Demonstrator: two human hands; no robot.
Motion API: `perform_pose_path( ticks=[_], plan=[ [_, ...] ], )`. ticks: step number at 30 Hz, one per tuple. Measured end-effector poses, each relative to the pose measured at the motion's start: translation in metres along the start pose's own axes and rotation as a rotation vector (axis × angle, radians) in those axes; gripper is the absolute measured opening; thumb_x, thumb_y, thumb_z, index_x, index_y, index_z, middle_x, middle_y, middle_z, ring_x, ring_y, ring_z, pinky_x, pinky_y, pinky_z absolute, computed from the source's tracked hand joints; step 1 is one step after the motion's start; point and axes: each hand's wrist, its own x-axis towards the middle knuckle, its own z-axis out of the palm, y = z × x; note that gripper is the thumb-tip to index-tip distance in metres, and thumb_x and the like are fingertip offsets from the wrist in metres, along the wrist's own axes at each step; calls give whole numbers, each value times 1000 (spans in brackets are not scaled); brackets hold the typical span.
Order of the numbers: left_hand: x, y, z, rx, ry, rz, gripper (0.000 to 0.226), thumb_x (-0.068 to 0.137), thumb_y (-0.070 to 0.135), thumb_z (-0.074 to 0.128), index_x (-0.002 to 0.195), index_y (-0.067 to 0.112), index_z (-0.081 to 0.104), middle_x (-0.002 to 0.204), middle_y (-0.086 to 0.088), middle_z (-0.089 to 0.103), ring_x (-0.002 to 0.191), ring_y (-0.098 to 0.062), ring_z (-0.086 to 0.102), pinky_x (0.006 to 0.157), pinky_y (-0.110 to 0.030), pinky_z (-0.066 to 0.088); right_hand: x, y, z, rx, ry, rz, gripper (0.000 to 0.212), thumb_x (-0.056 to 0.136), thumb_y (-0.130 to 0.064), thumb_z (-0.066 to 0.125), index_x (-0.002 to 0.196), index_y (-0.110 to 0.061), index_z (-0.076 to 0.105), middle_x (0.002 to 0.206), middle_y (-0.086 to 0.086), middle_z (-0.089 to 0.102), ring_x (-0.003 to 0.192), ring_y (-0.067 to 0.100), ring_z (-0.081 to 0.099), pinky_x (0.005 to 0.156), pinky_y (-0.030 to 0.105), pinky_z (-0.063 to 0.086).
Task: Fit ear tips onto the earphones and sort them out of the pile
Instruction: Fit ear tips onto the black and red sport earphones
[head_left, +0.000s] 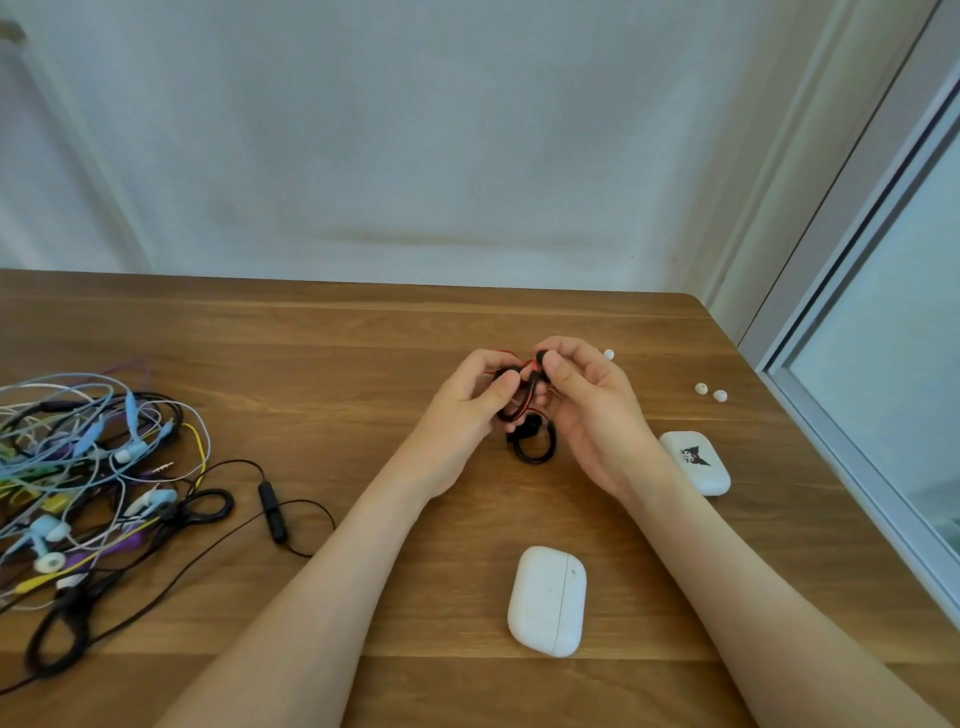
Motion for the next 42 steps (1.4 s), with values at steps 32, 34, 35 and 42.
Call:
perform_pose_path(
  ticks=[32,34,35,42],
  plan=[
    [0,0,2,57,92,-103,35,99,39,38,96,10,57,59,-2,61,47,-11,52,44,-20,41,2,13,-5,-437,95,41,20,97,-6,49,96,-16,66,82,0,70,74,7,61,67,22,47],
    [1,-1,1,58,131,-109,38,97,43,39,92,11,57,55,0,58,44,-9,48,41,-19,36,1,13,-3,-415,34,54,23,99,-5,45,99,-16,65,83,-1,71,77,7,63,69,20,48],
    [1,-1,0,58,137,-111,37,97,43,40,91,11,58,54,1,57,43,-9,47,41,-19,35,0,13,-3,-408,17,58,24,99,-4,44,100,-16,65,83,-1,71,78,7,63,70,20,49],
    [0,0,2,101,140,-113,34,94,44,50,85,13,60,53,-1,55,43,-11,44,39,-19,34,1,14,-6,-355,-9,88,29,100,1,38,111,-6,64,83,2,68,80,9,61,73,22,48]
  ],
)
